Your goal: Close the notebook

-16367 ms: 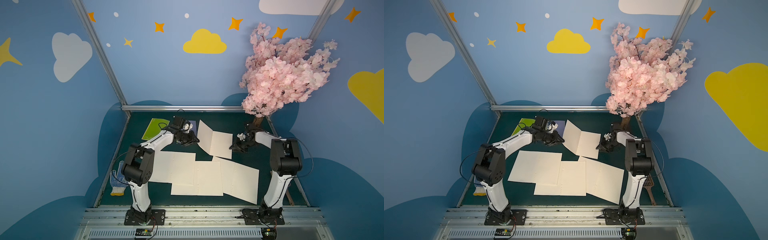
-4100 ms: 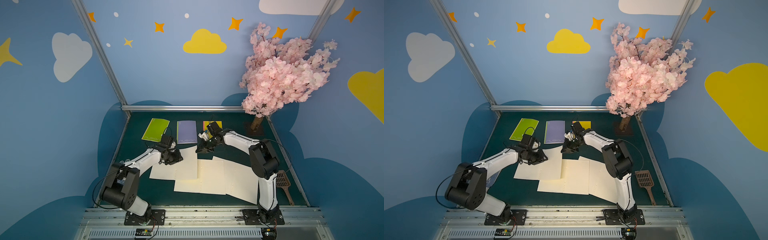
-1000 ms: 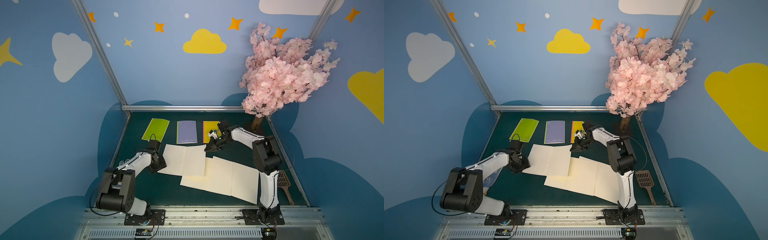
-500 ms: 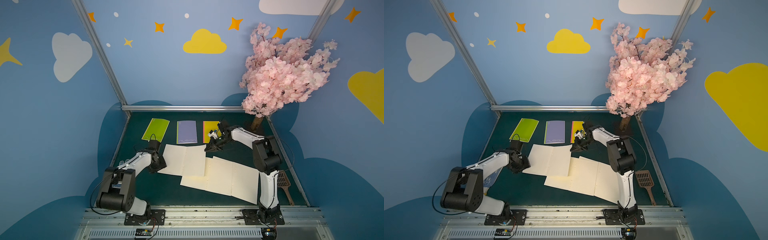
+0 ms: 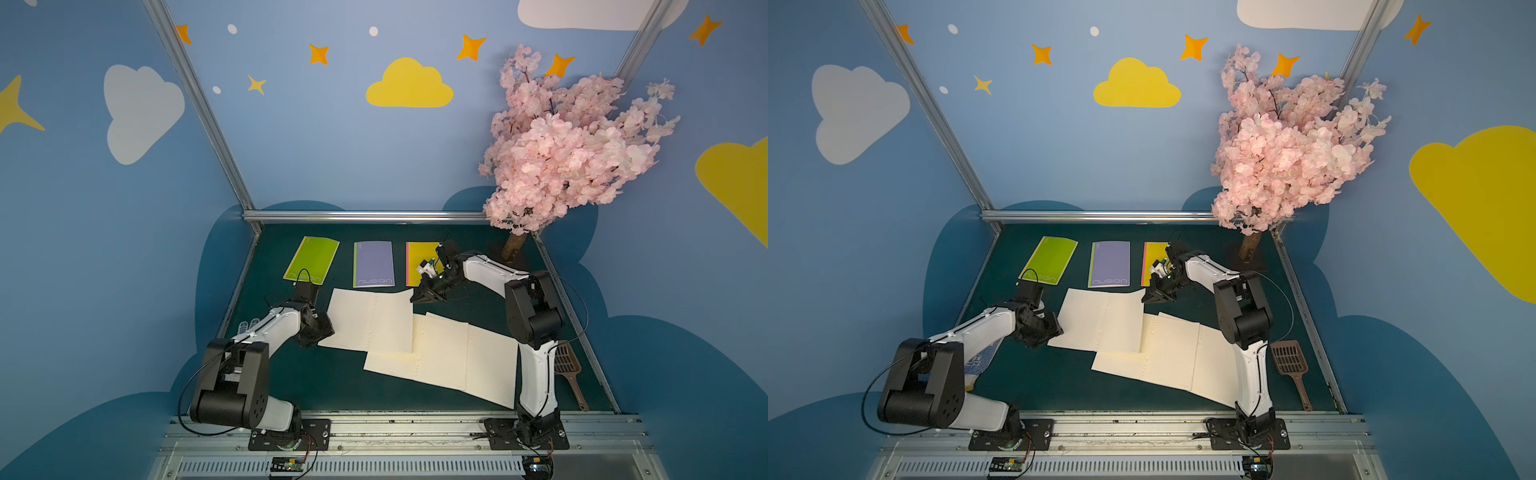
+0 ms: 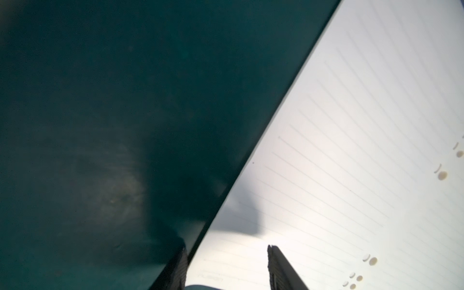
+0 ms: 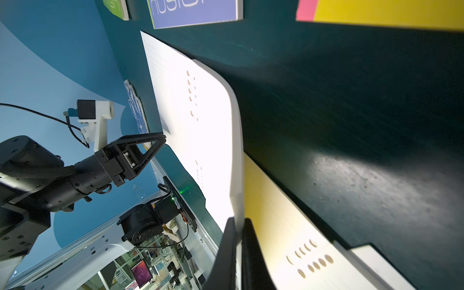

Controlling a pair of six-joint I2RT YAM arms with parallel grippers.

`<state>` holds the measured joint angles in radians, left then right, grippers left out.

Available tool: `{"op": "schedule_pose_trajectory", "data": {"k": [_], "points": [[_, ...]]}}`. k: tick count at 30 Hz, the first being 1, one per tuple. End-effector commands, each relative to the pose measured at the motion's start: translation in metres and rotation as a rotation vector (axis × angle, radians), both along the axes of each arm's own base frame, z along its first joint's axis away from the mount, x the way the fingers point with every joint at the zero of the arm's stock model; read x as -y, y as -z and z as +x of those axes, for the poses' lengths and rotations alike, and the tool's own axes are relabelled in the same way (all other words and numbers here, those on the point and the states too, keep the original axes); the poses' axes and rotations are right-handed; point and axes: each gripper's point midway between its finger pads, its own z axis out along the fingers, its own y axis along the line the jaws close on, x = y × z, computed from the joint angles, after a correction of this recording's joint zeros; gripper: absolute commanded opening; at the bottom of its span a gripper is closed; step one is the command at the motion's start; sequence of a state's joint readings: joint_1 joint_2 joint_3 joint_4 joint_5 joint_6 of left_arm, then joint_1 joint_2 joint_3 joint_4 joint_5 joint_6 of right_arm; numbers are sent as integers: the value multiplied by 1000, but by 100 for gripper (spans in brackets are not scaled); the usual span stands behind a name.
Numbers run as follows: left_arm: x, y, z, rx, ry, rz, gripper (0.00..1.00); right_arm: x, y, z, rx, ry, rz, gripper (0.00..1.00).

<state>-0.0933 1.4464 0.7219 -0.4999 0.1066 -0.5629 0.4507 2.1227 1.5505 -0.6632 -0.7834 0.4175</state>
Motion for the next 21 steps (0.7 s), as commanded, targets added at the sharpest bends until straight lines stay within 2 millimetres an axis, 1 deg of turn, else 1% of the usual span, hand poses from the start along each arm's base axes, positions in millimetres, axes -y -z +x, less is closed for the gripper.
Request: {"op": "schedule_pose_trajectory", "data": {"k": [1, 3, 4, 12, 18, 21], "points": [[24, -18, 10, 73, 51, -120, 53, -7, 5, -6, -24, -28, 8, 0], [24, -21, 10, 84, 50, -122, 53, -8, 6, -7, -25, -30, 10, 0], [29, -24, 10, 88, 61, -152, 53, -8, 6, -7, -25, -30, 10, 0], [37, -40, 11, 128, 74, -201, 53, -11, 11, -9, -30, -39, 9, 0], [39, -45, 11, 138, 78, -213, 52, -11, 14, -11, -36, -42, 5, 0], [39, -53, 13, 165, 81, -216, 51, -11, 15, -11, -33, -42, 3, 0]]}}
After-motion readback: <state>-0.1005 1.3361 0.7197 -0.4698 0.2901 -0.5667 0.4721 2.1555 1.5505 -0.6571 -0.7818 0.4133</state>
